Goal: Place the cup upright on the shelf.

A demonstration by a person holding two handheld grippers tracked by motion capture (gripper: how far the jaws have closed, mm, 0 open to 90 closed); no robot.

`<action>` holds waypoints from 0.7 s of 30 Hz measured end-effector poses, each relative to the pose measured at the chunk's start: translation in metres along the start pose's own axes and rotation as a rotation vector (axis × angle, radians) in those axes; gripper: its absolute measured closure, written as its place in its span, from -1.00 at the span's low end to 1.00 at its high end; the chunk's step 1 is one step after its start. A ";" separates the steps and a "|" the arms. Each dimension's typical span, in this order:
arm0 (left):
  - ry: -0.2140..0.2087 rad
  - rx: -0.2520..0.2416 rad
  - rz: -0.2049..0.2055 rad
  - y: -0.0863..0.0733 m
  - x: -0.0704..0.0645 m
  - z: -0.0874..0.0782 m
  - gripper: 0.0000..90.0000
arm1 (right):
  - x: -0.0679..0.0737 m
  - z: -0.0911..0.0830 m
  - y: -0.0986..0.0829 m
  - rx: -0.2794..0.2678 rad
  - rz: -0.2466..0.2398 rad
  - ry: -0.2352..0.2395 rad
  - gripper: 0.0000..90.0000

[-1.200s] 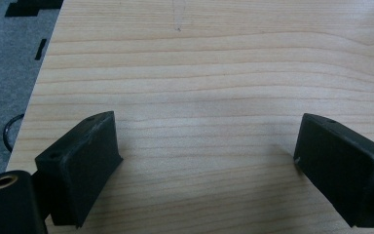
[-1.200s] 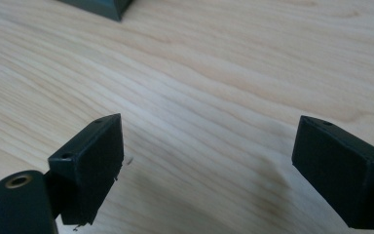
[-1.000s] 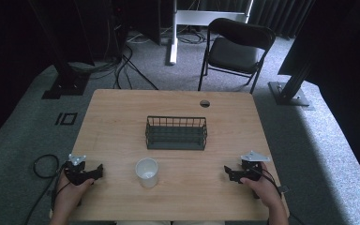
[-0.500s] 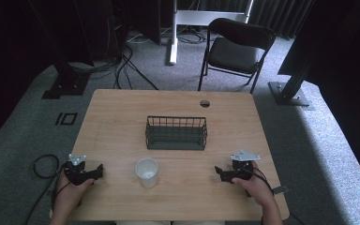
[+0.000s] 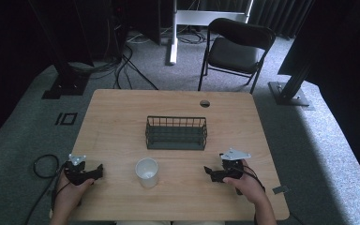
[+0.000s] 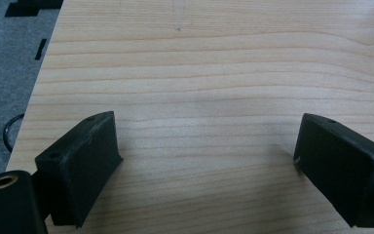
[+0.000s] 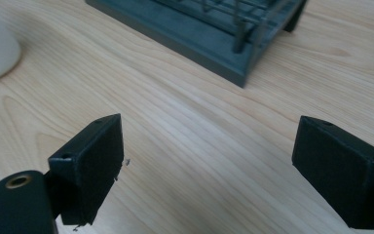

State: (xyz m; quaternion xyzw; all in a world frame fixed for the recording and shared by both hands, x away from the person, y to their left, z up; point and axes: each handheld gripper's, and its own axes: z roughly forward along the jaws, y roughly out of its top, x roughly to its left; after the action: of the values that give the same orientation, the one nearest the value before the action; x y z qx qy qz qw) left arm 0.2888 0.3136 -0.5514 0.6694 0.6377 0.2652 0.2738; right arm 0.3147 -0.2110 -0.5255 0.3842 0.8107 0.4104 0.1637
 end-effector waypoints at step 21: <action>0.000 0.000 0.000 0.000 0.000 0.000 -0.79 | 0.043 0.023 0.018 -0.007 -0.088 0.119 -0.75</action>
State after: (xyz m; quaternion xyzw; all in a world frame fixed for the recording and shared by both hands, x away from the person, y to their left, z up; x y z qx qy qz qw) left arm 0.2888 0.3135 -0.5514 0.6693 0.6378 0.2650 0.2739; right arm 0.3086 -0.1592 -0.5225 0.3225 0.8337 0.4275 0.1346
